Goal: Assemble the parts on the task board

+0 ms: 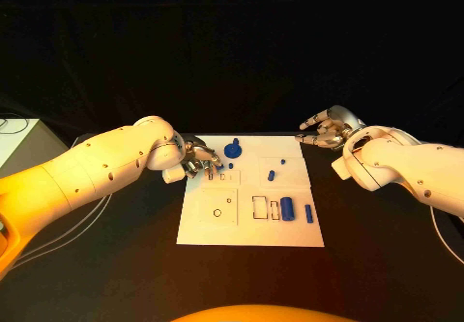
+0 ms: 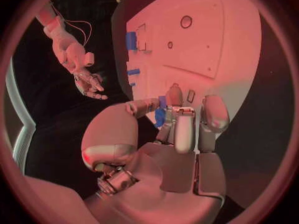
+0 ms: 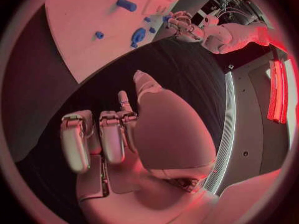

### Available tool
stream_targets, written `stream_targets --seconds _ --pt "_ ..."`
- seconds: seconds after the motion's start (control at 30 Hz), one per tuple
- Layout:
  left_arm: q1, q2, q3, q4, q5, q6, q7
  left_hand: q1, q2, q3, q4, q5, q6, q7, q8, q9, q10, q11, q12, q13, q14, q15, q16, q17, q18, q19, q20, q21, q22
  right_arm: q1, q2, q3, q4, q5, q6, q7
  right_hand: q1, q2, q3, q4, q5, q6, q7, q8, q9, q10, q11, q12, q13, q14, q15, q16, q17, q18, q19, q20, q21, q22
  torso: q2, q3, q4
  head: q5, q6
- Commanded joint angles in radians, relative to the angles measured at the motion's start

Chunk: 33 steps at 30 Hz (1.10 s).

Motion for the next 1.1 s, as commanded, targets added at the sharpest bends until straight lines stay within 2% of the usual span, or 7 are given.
stream_targets --seconds 0.03,0.2,0.33,0.37,0.4,0.67,1.1 --pt "0.007 0.010 -0.002 -0.007 -0.026 0.021 0.014 -0.030 0.011 0.246 -0.235 0.004 0.022 -0.011 0.010 0.008 -0.003 -0.001 0.007 0.001 0.024 0.003 0.005 0.109 0.017 -0.004 -0.002 0.006 0.004 0.000 0.002 0.000 0.002 -0.008 0.016 0.009 0.014 -0.002 0.009 -0.001 0.010 -0.005 0.001 0.007 0.002 0.072 -0.002 -0.001 0.232 0.099 -0.002 -0.005 0.228 -0.007 0.107 -0.002 0.002 0.263 0.000 0.0002 0.0018 -0.002 -0.001" --pt "0.018 0.027 -0.009 -0.020 -0.056 0.033 0.010 -0.061 0.012 0.266 -0.263 0.014 0.040 -0.014 0.017 0.027 0.012 -0.006 0.020 0.003 0.042 -0.001 0.022 0.139 0.012 0.013 -0.005 0.023 0.026 0.000 0.003 0.000 0.001 -0.010 0.017 0.009 0.016 -0.003 0.010 -0.002 0.014 -0.005 0.001 0.007 0.002 0.072 -0.002 -0.001 0.232 0.099 -0.002 -0.005 0.228 -0.007 0.107 -0.002 0.002 0.263 -0.001 -0.0003 0.0002 -0.002 -0.001" --pt "0.032 0.043 -0.016 -0.037 -0.093 0.072 0.004 -0.089 0.008 0.281 -0.295 0.059 0.073 -0.024 0.010 0.046 0.054 -0.015 0.033 0.019 0.067 -0.011 0.044 0.183 0.003 0.047 -0.011 0.051 0.067 0.000 0.004 -0.001 0.000 -0.011 0.017 0.008 0.017 -0.004 0.012 -0.002 0.019 -0.005 0.001 0.007 0.002 0.072 -0.002 -0.001 0.232 0.099 -0.002 -0.005 0.228 -0.007 0.107 -0.002 0.002 0.263 -0.002 -0.0004 0.0008 -0.004 0.000" --pt "0.036 0.049 -0.018 -0.042 -0.111 0.086 0.002 -0.094 0.004 0.279 -0.299 0.084 0.081 -0.026 0.009 0.049 0.069 -0.018 0.039 0.030 0.072 -0.013 0.048 0.194 0.001 0.054 -0.013 0.056 0.074 -0.001 0.004 -0.001 0.000 -0.011 0.018 0.008 0.017 -0.005 0.014 -0.001 0.022 -0.005 0.001 0.007 0.002 0.071 -0.002 -0.002 0.231 0.099 -0.002 -0.005 0.228 -0.007 0.107 -0.002 0.002 0.263 -0.002 -0.0005 0.0002 -0.004 0.000" --pt "0.040 0.054 -0.019 -0.046 -0.126 0.098 0.001 -0.100 -0.003 0.271 -0.304 0.140 0.098 -0.032 0.005 0.055 0.097 -0.024 0.047 0.050 0.082 -0.019 0.057 0.214 -0.003 0.068 -0.015 0.067 0.091 -0.001 0.005 -0.001 -0.001 -0.011 0.018 0.007 0.018 -0.005 0.014 -0.001 0.024 -0.005 0.001 0.007 0.002 0.072 -0.002 -0.002 0.232 0.099 -0.002 -0.005 0.227 -0.007 0.107 -0.002 0.002 0.263 -0.001 -0.0010 0.0004 -0.003 0.001" --pt "0.088 0.110 -0.041 -0.103 -0.214 0.231 -0.014 -0.105 -0.013 0.248 -0.318 0.252 0.139 -0.047 -0.027 0.084 0.150 -0.039 0.050 0.081 0.098 -0.033 0.071 0.248 -0.007 0.083 -0.029 0.077 0.104 -0.001 0.010 -0.001 -0.003 -0.013 0.018 0.006 0.018 -0.006 0.016 -0.001 0.029 -0.005 0.001 0.008 0.002 0.071 -0.002 -0.002 0.231 0.099 -0.002 -0.006 0.226 -0.007 0.107 -0.002 0.002 0.263 -0.002 -0.0001 0.0008 -0.001 0.003" --pt "0.132 0.175 -0.092 -0.186 -0.233 0.363 -0.025 -0.106 -0.021 0.234 -0.322 0.307 0.161 -0.055 -0.042 0.103 0.176 -0.046 0.057 0.102 0.104 -0.039 0.077 0.263 -0.008 0.088 -0.034 0.080 0.109 -0.003 0.016 -0.001 -0.005 -0.014 0.017 0.006 0.018 -0.006 0.016 -0.001 0.029 -0.005 0.001 0.008 0.002 0.071 -0.002 -0.002 0.231 0.099 -0.002 -0.006 0.226 -0.007 0.107 -0.002 0.002 0.263 -0.003 0.0001 0.0008 -0.001 0.007"
